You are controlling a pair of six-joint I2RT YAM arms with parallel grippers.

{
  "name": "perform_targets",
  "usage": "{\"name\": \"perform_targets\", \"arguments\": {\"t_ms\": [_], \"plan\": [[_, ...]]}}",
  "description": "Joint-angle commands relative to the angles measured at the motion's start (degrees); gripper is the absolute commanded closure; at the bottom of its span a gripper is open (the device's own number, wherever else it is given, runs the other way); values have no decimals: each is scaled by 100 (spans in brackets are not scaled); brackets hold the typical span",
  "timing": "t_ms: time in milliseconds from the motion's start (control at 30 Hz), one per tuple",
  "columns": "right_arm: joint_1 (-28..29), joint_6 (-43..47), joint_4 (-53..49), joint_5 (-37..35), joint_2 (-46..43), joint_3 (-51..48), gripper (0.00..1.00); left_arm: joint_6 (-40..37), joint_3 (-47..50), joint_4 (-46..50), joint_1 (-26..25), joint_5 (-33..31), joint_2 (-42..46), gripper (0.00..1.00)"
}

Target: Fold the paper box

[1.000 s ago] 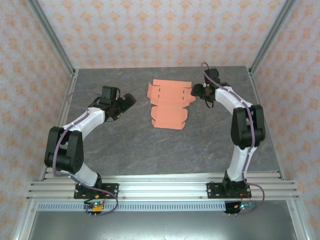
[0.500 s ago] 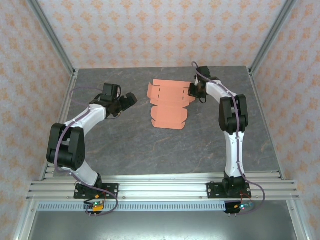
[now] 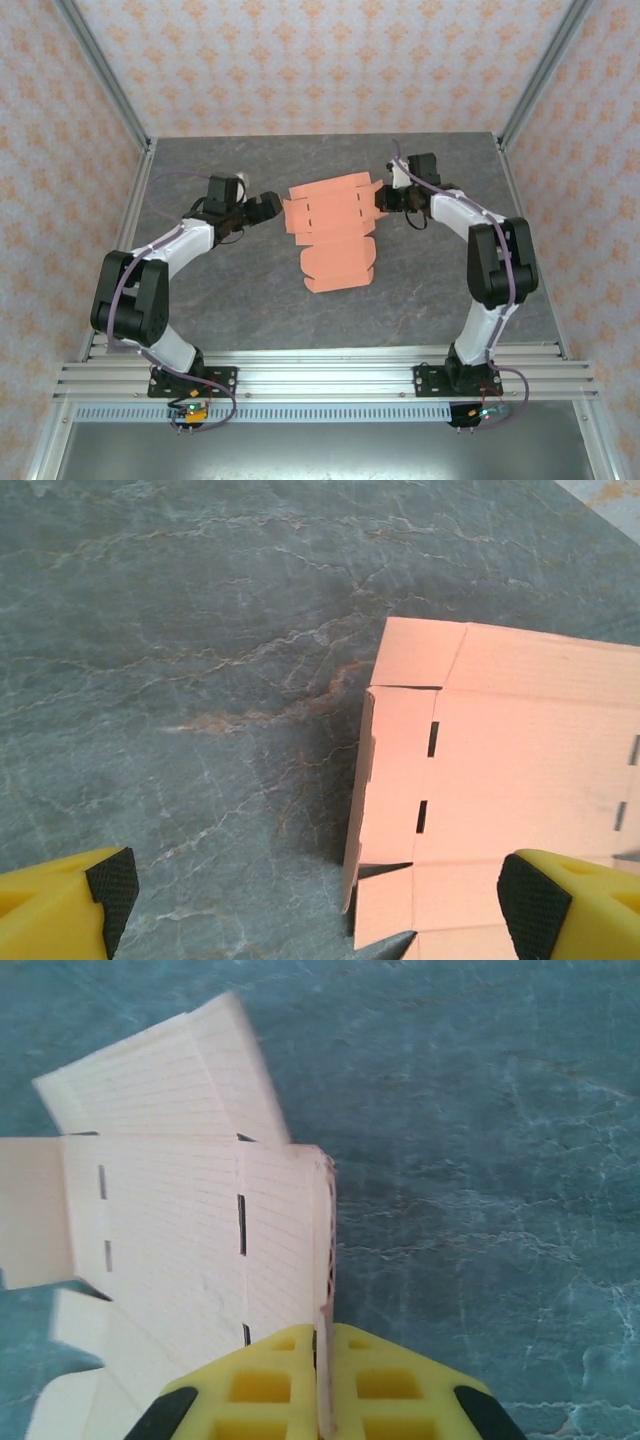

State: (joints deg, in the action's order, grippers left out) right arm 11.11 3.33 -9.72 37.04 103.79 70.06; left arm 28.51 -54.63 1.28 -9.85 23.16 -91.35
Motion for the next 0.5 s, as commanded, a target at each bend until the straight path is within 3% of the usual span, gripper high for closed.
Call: {"name": "perform_targets", "arguments": {"t_ms": [0, 133, 367, 467], "plan": [[31, 107, 617, 357, -383, -332, 93, -245, 183, -525, -192, 54, -198, 5], [31, 131, 831, 369, -567, -614, 93, -237, 144, -793, -388, 463, -580, 7], [31, 52, 943, 665, -649, -757, 93, -285, 134, -945, -446, -439, -914, 14], [31, -24, 951, 750, -679, -779, 93, -383, 84, -1001, -443, -591, -1127, 30]]}}
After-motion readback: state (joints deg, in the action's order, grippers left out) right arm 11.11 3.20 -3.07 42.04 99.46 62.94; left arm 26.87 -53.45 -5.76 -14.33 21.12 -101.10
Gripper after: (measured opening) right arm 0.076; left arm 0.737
